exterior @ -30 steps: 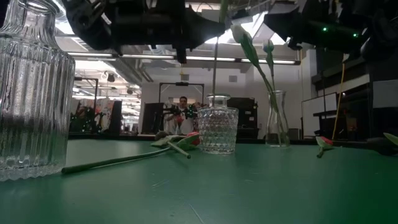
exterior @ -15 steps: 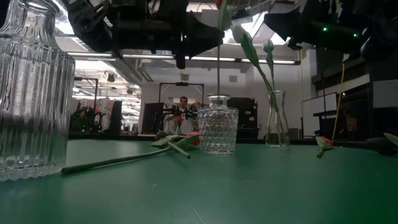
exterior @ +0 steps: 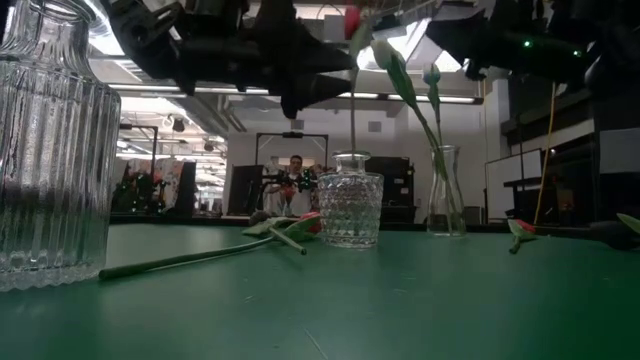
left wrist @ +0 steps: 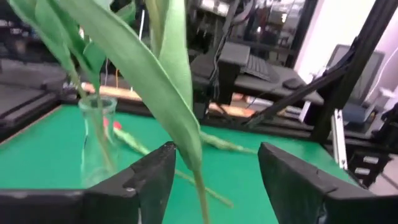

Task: Sort flowers into vase by color
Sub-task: Put the top right red tulip into the middle transparent flower vase

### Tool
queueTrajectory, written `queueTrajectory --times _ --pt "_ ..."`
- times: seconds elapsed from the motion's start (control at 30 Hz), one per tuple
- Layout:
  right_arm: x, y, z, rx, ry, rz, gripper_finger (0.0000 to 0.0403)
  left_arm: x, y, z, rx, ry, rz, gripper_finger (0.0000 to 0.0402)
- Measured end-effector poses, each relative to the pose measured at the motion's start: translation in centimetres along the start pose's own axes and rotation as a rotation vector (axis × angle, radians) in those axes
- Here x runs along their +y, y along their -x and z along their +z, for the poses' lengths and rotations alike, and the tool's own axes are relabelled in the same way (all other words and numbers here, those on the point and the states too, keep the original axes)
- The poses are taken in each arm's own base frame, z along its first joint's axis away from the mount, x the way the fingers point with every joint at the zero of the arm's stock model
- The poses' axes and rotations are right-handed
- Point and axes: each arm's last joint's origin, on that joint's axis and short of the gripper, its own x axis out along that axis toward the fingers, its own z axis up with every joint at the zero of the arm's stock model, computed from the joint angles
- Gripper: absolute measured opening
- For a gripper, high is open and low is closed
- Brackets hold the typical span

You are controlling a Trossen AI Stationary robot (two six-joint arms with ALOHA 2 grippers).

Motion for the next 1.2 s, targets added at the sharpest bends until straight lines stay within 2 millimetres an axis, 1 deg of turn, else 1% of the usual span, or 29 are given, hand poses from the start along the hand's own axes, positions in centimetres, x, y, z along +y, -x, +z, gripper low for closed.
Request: queueTrajectory --times 0.07,0.17,0.23,0.3,0.43,0.53,0.57,0.67,0.73,0.77,0.83,0.9,0.97,1.1,1.2 --pt "0.0 0.2 -0.1 0.044 -0.032 -0.004 0.0113 0.3 0.4 0.4 0.018 0.003 0.014 0.0235" --pt "0.1 0.8 -0.5 0.162 -0.096 -0.03 0.0113 0.7 1.2 1.5 0.022 0.002 0.036 0.0238" --pt "0.1 1.0 -0.7 0.259 -0.154 -0.045 0.0113 0.9 1.8 2.1 0.037 0.005 0.051 0.0238" --pt "0.1 0.9 -0.3 0.364 -0.218 -0.052 0.0113 0.9 2.4 2.7 0.034 0.002 0.06 0.0238" --pt "-0.2 0.3 1.6 0.588 -0.277 -0.067 0.0113 1.0 3.2 3.7 0.02 0.001 0.07 0.0239" --pt "-0.6 -0.2 4.0 0.712 -0.332 -0.105 0.0113 0.9 3.5 3.9 0.025 -0.001 0.074 0.0239" --pt "-0.7 -0.3 4.9 0.746 -0.365 -0.137 0.0113 0.8 3.6 4.0 0.024 0.002 0.074 0.0239" --pt "-1.1 0.2 6.8 0.873 -0.498 -0.33 0.0113 0.8 3.9 4.1 0.038 0.005 0.076 0.0239" --pt "-1.1 0.8 7.7 0.941 -0.545 -0.424 0.0113 0.7 4.1 4.1 0.059 0.008 0.079 0.0239" --pt "-0.9 1.0 7.8 0.985 -0.56 -0.455 0.0113 0.8 4.2 4.2 0.065 0.008 0.082 0.0239" --pt "-0.3 1.7 7.5 1.084 -0.593 -0.509 0.0113 0.8 4.7 4.5 0.082 -0.01 0.088 0.0239" --pt "0.4 2.4 6.8 1.188 -0.62 -0.58 0.0113 0.8 5.3 4.7 0.109 -0.03 0.097 0.0239" --pt "1.5 2.5 5.8 1.278 -0.657 -0.624 0.0113 0.8 6.2 4.9 0.147 -0.042 0.108 0.0239" --pt "4.3 1.2 4.0 1.32 -0.684 -0.676 0.0113 0.9 8.6 6.0 0.195 -0.061 0.138 0.0239" --pt "6.2 0.4 2.2 1.347 -0.679 -0.781 0.0113 0.9 10.6 6.8 0.215 -0.055 0.163 0.0239"
